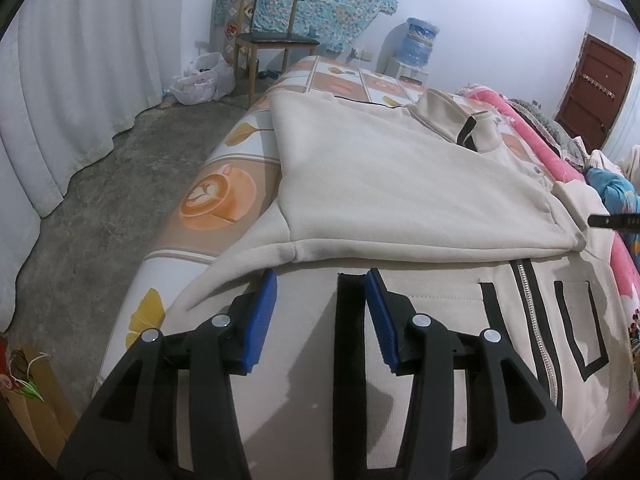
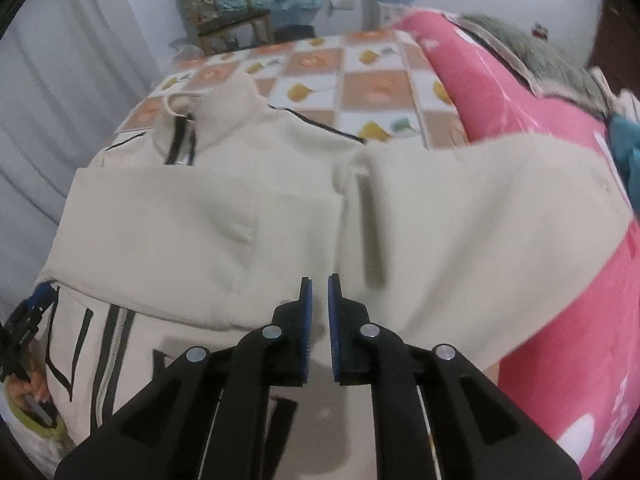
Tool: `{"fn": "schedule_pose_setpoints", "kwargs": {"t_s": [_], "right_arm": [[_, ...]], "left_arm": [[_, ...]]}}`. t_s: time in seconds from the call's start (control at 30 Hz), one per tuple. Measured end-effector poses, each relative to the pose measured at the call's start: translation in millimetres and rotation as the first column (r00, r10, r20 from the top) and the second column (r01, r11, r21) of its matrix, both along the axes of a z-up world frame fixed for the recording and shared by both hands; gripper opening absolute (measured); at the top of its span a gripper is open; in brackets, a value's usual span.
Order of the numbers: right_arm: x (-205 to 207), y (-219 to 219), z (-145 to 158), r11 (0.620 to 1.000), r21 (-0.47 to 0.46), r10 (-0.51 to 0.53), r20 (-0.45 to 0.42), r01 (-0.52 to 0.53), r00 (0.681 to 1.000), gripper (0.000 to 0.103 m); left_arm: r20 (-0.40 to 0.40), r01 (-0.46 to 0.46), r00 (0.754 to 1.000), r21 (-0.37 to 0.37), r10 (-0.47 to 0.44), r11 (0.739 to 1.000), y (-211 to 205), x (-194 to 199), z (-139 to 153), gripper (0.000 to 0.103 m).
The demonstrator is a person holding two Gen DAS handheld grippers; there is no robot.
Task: Fold large clothes
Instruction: 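Open both grippers and release the folded jacket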
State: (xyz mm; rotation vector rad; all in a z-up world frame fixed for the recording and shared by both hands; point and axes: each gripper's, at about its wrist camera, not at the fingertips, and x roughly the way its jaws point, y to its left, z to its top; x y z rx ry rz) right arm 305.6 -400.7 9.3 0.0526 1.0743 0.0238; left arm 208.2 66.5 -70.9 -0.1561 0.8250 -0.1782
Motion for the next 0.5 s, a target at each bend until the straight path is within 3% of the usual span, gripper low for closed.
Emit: {"fn": "schedule_pose_setpoints", "kwargs": {"t_s": [0.17,0.23,0.27,0.33,0.4,0.5], "right_arm": [[18,21,-21,0.996,0.045,0.082,0.002,-0.082,0.997,0.016],[26,22,-38,0.995,0.036,0.09,-0.026,-0.089,0.996,0.03],[28,21,-44,0.996,0.035,0.088,-0.031,-0.087,0.996,0.03],[28,19,-43,0.996,0.041,0.083,-0.022,-0.082,0.996,0.033],[26,15,-39,0.997,0.063,0.055,-0.043,-0.053,0.998,0.033],[22,14,-21,0.99,0.125,0.073,-0.003,-0.072,0.997,0.034]], "left_arm": [[-0.004,-0.007,1.0,0.01,0.007,1.0,0,1,1,0.044],[-0.014,-0.019,1.0,0.017,0.019,1.0,0,2,3,0.045],[-0.023,-0.026,0.999,0.021,0.027,0.999,1,1,5,0.045],[-0.043,-0.041,0.998,0.025,0.042,0.999,6,-5,12,0.055],[-0.065,-0.074,0.995,0.044,0.077,0.996,13,-14,27,0.058],[-0.041,-0.093,0.995,0.04,0.095,0.995,21,-29,52,0.068]]}}
